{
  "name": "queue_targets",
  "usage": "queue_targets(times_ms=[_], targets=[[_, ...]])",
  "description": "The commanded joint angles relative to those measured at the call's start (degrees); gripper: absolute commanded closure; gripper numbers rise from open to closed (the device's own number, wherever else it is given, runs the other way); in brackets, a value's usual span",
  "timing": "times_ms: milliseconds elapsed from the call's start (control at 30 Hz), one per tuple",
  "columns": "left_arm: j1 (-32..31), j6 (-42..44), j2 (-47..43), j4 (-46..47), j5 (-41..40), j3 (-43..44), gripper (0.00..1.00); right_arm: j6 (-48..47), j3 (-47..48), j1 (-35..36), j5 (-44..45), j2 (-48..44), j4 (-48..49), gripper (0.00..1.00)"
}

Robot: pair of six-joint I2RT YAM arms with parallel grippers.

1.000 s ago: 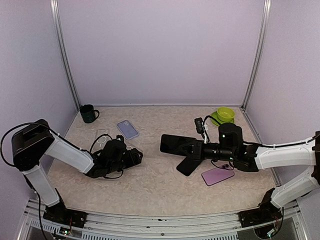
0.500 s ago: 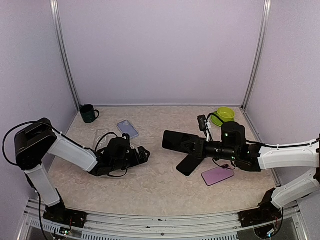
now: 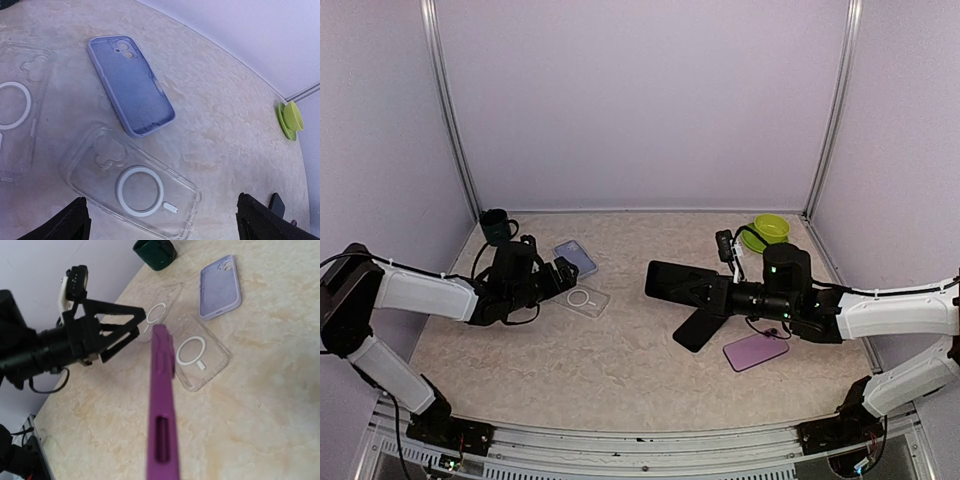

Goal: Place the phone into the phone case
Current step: Move the phone case to the center of the board.

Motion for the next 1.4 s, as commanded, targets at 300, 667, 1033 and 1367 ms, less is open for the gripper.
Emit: queue_targets(times_ms=[300, 667, 1033, 1367], targets=[[6.2, 10.6, 9.8, -5.0, 0.9, 10.7, 0.01, 0.1, 0.5, -0.6, 0.0, -1.7, 2.1, 1.0], [7.3, 14.7, 19.7, -6.9, 0.0, 18.2, 0.01, 0.1, 0.3, -0.6, 0.0, -1.9, 1.8, 1.0], [7.4, 14.9, 23.3, -4.5, 3.4, 17.8, 0.01, 0.1, 1.5, -0.5, -0.7, -0.5, 1.8, 1.0], [6.7, 14.7, 22.7, 0.1, 8.3, 13.5, 0.02, -0.1, 2.6, -0.5, -0.9, 0.5, 1.4, 1.0]])
